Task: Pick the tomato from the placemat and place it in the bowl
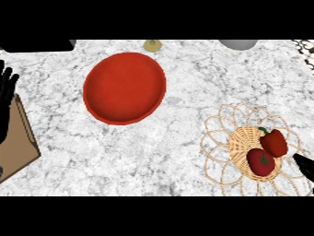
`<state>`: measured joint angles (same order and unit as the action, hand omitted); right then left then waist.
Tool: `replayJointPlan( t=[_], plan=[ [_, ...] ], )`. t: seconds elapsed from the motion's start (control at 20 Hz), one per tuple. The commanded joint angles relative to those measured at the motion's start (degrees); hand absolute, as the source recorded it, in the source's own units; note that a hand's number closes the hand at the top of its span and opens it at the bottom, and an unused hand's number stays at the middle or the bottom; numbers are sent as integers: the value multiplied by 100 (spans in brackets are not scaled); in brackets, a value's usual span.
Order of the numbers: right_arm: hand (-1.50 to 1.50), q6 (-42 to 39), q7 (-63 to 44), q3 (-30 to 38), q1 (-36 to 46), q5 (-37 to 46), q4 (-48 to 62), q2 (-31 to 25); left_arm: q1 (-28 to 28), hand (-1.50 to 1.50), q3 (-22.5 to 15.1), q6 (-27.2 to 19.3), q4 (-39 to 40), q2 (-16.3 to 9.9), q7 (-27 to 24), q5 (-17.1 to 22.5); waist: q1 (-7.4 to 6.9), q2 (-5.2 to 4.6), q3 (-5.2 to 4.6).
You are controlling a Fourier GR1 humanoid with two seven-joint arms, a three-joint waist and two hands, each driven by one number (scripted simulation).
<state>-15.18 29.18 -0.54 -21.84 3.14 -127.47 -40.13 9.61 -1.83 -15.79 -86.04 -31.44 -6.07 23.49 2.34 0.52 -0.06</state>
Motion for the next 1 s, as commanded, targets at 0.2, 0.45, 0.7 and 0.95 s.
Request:
replayJointPlan(
  t=[0.2, 0.45, 0.7, 0.95],
  plan=[
    [-150, -1038, -657, 1872, -639, 176, -413, -1595, -93, 0, 126, 181, 132, 2, -154, 1, 24, 0, -13],
    [-150, -1841, -995, 2153, -758, 397, -739, -2044, 244, 0, 208, 288, 343, 69, -92, 39, -51, -31, -5],
    [-150, -2285, -576, 2234, -514, 1088, -210, -1964, 583, 0, 339, 539, 415, -18, 136, 35, -161, -47, 7],
    [-150, -2374, -235, 2214, -626, 1911, -261, -1322, 216, 0, 386, 679, 521, 229, -221, -179, -157, -43, 8]
  ],
)
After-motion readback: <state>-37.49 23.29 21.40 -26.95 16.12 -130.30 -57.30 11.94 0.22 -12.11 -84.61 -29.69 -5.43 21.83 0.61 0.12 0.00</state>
